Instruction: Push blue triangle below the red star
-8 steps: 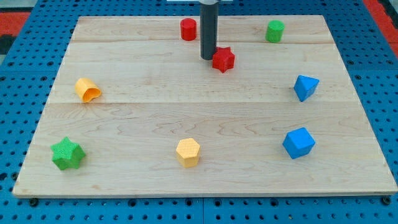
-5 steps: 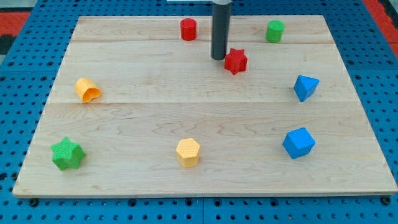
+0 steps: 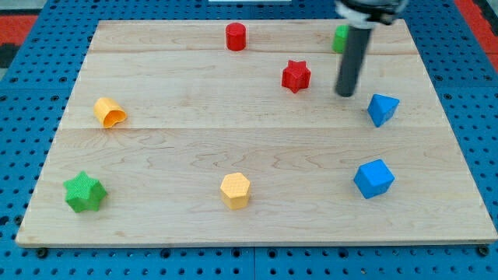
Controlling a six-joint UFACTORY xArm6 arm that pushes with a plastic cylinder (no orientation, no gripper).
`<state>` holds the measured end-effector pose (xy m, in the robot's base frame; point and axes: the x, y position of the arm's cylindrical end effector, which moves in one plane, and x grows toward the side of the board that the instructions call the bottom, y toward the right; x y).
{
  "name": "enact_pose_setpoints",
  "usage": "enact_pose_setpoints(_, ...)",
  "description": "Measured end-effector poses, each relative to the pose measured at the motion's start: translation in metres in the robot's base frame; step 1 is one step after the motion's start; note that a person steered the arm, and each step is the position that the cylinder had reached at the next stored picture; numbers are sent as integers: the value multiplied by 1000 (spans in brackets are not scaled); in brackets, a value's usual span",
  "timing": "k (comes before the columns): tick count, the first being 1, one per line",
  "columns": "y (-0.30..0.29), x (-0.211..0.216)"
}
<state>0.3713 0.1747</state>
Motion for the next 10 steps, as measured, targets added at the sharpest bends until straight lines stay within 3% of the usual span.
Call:
enact_pose_setpoints(1, 69, 9)
enact_pose_setpoints(3, 0, 29)
enact_pose_setpoints(4, 52, 22)
enact_pose_setpoints(5, 88, 51)
enact_pose_setpoints(7, -60, 52)
enact_pose_setpoints(9, -66, 64)
enact_pose_setpoints(10, -67, 100)
